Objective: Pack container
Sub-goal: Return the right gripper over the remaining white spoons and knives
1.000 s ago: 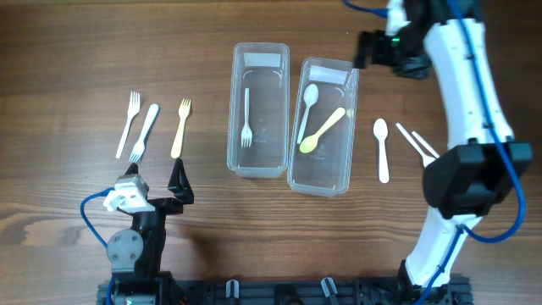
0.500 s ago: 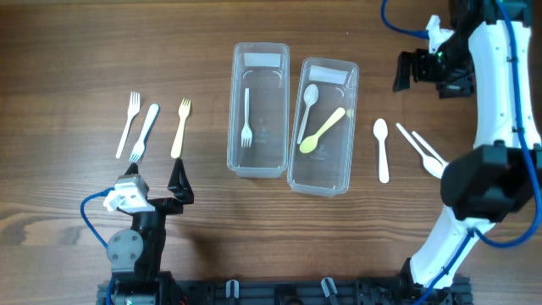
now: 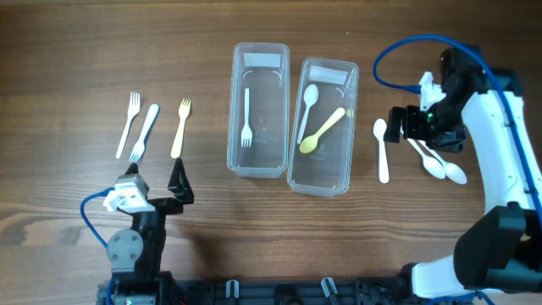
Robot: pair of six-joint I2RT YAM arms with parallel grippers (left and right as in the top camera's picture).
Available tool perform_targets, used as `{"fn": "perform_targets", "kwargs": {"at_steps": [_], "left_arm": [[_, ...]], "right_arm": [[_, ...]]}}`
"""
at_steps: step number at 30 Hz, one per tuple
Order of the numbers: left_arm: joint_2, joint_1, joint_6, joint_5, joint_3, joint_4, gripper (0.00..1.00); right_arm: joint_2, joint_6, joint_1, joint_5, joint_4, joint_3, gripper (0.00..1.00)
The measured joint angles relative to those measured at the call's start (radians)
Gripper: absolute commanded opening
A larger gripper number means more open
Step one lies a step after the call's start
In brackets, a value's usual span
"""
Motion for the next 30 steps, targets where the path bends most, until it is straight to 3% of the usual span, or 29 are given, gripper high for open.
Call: {"fn": "perform_targets", "kwargs": {"at_steps": [10, 22, 30], "left_arm": [[0.0, 0.0, 0.0, 0.0, 0.0, 0.0, 1.0], [0.0, 0.0, 0.0, 0.0, 0.0, 0.0, 1.0], [0.0, 0.0, 0.0, 0.0, 0.0, 0.0, 1.0]], "right_arm": [[0.0, -0.021, 0.0, 0.066, 0.217, -0.131, 1.0], [0.074, -0.036, -0.011, 0.163, 0.299, -0.14, 1.0], [0.144, -0.267, -0.099, 0.153, 0.359, -0.145, 1.0]]}}
